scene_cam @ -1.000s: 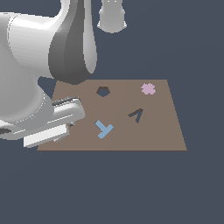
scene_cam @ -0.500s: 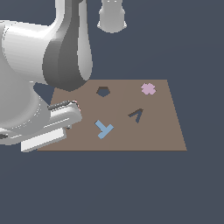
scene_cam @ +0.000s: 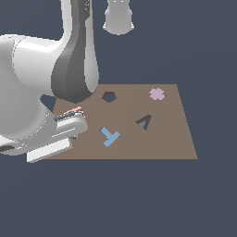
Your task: Insert a designated object into the corresponding slot on a board.
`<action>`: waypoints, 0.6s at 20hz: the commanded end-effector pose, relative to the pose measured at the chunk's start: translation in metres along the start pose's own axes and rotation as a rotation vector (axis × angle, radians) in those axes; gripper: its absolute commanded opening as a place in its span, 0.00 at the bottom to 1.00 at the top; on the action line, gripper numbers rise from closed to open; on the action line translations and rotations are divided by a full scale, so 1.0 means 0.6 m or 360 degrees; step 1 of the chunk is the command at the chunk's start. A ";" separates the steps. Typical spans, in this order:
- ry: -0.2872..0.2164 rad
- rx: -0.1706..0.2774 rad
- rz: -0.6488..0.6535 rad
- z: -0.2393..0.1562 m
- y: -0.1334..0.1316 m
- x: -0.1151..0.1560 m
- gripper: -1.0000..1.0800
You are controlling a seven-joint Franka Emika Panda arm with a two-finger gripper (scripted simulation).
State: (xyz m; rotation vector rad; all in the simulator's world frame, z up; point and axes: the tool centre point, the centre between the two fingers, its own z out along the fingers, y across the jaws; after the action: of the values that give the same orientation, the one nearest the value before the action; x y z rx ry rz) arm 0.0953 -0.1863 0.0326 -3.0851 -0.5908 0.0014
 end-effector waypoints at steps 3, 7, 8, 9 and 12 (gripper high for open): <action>0.0001 -0.0001 -0.0001 0.005 0.001 0.000 0.00; 0.0001 -0.0001 -0.0001 0.005 0.001 0.000 0.00; 0.0001 -0.0001 -0.0001 0.005 0.001 0.000 0.00; 0.0001 -0.0001 -0.0001 0.005 0.001 0.000 0.00; 0.0002 -0.0002 -0.0001 0.004 0.001 0.001 0.00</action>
State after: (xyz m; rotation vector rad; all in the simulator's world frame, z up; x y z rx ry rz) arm 0.0960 -0.1868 0.0304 -3.0856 -0.5916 -0.0009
